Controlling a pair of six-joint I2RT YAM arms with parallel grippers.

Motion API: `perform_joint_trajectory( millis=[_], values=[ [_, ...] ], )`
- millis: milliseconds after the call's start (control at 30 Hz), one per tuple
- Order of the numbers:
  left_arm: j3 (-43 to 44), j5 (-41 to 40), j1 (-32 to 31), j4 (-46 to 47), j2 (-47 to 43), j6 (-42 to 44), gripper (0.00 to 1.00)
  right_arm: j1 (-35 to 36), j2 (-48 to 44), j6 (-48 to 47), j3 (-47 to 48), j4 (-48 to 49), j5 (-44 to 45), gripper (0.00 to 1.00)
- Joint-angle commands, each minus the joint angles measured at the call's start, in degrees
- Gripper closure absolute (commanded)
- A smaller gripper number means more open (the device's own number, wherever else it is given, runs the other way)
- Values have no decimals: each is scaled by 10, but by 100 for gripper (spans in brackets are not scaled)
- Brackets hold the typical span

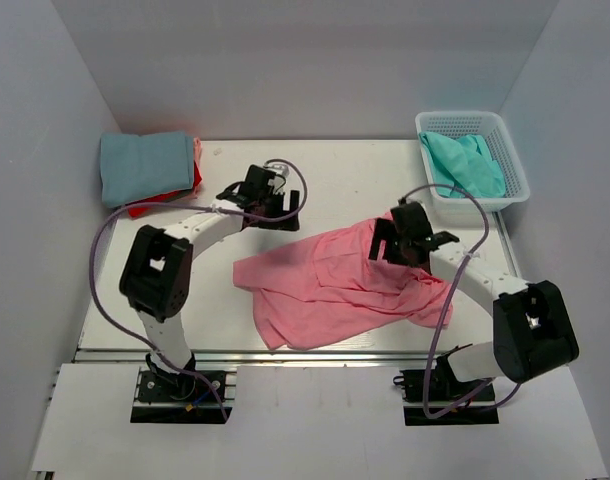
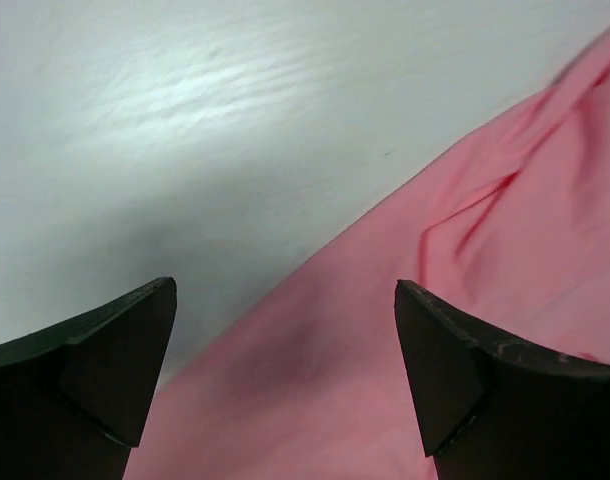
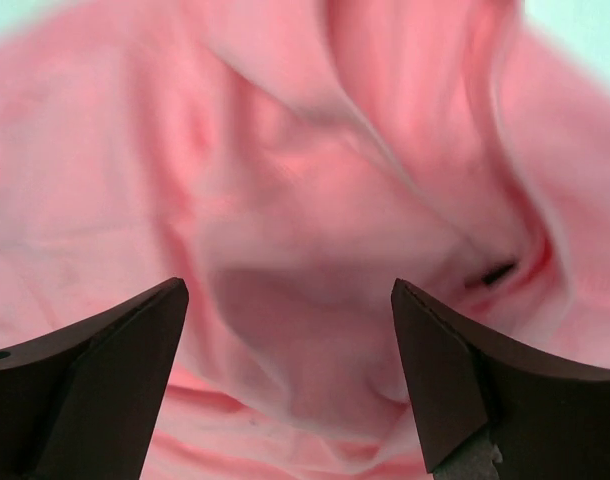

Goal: Fold and stack the t-shirts
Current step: Flatten out the tshirt

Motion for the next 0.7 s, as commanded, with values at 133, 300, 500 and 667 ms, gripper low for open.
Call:
perform_joint_trajectory(
  millis=[133, 300, 500, 667],
  values=[
    [-160, -182, 51, -151, -198, -132, 0, 85, 51, -178, 130, 5, 14, 10],
    [-262, -152, 111, -158, -234, -190, 0, 150, 122, -217, 182, 33, 16, 10],
    [-316, -41, 157, -52, -237, -184, 4, 195, 213, -227, 266, 10, 29, 18],
    [-329, 49, 170, -2, -199, -167, 22, 223, 260, -240, 295, 8, 60, 25]
  ],
)
